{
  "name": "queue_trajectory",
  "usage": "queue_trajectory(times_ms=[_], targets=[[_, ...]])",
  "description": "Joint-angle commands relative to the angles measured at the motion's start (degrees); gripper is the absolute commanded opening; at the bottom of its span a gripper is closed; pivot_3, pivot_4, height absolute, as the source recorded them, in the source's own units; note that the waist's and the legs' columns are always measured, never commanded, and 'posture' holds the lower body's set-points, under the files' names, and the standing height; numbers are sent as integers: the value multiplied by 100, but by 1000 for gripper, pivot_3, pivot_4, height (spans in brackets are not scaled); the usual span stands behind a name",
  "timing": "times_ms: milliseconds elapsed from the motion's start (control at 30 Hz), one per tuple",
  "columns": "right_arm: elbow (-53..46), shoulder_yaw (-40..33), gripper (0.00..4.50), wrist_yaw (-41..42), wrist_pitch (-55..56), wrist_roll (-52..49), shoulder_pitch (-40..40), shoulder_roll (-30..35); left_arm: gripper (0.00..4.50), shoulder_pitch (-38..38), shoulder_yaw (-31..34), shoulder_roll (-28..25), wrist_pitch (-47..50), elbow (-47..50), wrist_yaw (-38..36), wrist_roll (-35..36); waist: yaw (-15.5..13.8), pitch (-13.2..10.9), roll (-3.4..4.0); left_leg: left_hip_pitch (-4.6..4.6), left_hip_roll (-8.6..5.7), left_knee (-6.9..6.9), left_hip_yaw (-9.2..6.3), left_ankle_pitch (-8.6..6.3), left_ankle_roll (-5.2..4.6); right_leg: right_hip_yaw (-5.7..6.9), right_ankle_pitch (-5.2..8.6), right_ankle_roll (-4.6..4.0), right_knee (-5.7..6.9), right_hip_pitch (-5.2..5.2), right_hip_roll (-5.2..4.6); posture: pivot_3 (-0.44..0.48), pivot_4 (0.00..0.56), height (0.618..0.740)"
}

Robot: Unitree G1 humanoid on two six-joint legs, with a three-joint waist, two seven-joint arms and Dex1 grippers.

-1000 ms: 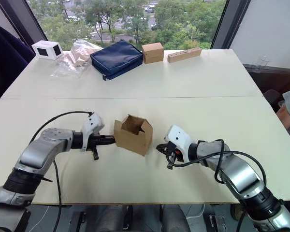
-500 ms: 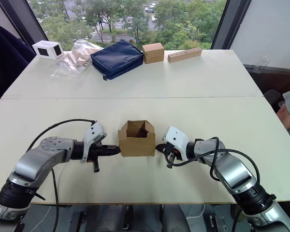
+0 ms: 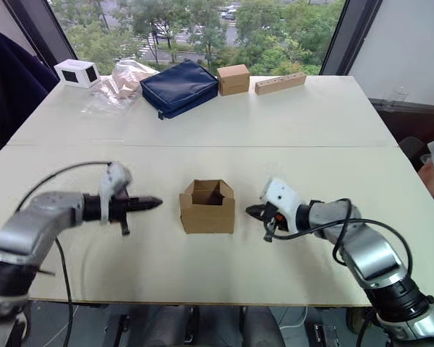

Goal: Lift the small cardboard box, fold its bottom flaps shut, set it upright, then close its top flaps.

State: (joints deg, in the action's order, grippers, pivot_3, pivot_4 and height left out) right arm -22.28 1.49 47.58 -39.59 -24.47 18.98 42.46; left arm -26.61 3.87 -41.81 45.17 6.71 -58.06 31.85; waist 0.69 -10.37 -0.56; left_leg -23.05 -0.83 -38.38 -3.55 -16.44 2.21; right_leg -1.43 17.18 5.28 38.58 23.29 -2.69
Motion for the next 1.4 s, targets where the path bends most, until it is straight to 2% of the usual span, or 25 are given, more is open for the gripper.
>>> queue_trajectory(times_ms=[33, 167, 400, 667, 867, 1133, 1400], targets=[[-114, -425, 0, 114, -188, -636, 404, -157, 21, -313, 87, 129, 334, 282, -97, 526, 38, 2, 2, 4, 0, 2, 2, -2, -3, -3, 0, 0, 0, 0, 1, 0, 150, 740], [-158, -131, 0, 165, -248, -646, 617, -202, 21, -393, -279, 94, 271, 475, -216, 443, 43, 2, 3, 13, 10, 13, 4, -2, -3, -8, 0, -1, 0, 0, 3, 0, 150, 740], [-241, 220, 0, 116, -271, -627, 704, -382, 21, -292, -515, 5, 98, 496, -280, 278, 23, 2, 3, 14, 12, 12, 6, 1, 1, -8, 1, -1, 4, 0, 8, 0, 150, 740], [59, 756, 0, 229, -56, -267, 832, -447, 21, -315, -899, 173, -104, 484, -237, 60, 14, 2, 3, 13, 8, 11, 6, 1, 1, -8, 1, -1, 3, 0, 5, 0, 150, 740], [392, 1045, 0, 359, 144, -18, 998, -540, 21, -366, -1330, 127, -561, 243, -331, -488, 17, 2, 3, 14, 8, 11, 5, 1, 1, -8, 1, -1, 3, 0, 6, 0, 150, 740], [667, 1239, 0, 443, 314, 316, 1031, -573, 21, -362, -1394, 268, -756, 98, -302, -666, 14, 2, 3, 14, 8, 11, 6, 1, 1, -8, 1, -1, 3, 0, 6, 0, 150, 740], [729, 1138, 0, 460, 348, 293, 933, -642, 21, -327, -1344, 328, -710, 124, -266, -680, 15, 2, 3, 15, 8, 11, 6, 1, 1, -8, 1, -1, 3, 0, 6, 0, 150, 740]])
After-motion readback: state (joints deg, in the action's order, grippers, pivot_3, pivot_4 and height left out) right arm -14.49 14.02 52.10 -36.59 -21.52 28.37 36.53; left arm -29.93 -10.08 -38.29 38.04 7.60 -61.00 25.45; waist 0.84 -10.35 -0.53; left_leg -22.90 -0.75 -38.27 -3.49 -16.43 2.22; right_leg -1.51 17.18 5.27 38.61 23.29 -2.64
